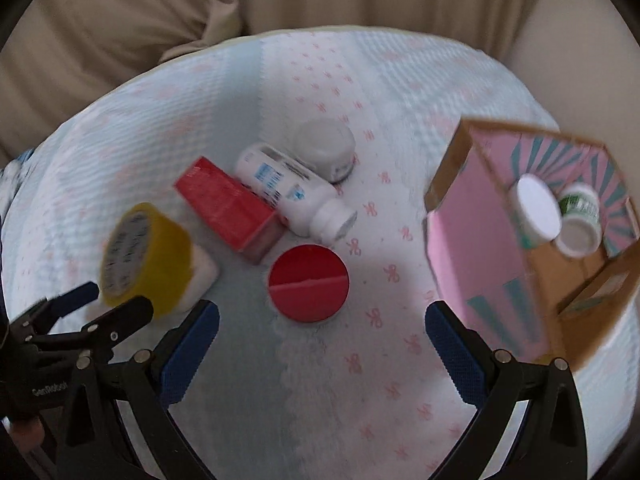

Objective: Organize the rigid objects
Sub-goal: 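Grasp the yellow tape roll with the left tool while the right tool grasps the red lid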

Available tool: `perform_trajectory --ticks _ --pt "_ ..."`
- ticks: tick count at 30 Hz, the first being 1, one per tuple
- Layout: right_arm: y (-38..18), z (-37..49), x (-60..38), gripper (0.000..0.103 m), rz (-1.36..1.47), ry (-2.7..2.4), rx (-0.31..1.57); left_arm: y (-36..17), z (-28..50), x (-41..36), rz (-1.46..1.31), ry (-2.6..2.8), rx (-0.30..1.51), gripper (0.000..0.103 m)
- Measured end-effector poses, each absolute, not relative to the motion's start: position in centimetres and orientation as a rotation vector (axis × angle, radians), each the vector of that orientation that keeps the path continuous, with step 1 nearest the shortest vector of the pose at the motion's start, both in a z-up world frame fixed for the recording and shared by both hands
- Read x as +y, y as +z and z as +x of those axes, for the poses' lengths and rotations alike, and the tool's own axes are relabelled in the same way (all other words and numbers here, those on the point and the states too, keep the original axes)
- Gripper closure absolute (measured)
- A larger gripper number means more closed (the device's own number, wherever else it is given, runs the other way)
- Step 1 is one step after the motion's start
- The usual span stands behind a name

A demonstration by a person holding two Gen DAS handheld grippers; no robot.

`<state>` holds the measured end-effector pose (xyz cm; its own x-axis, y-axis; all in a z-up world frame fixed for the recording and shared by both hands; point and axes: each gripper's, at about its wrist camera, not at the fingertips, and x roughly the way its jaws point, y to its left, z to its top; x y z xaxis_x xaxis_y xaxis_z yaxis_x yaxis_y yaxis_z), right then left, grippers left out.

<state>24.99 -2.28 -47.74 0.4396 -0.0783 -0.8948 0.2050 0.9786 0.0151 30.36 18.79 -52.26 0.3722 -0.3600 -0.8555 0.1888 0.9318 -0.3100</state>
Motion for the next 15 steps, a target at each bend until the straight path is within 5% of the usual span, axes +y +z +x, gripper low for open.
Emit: perform_trajectory --ticks 11,15 --pt "-51.9 26.4 -2.3 0.008 0.167 -0.291 1.051 -54.5 32.4 18.1 -0.294 -0.321 1.077 0.000" --pt "-52.5 26.8 -2.2 0.031 0.162 -0.292 1.050 -54.6 33.1 17.9 -0.304 -0.304 1.063 0.000"
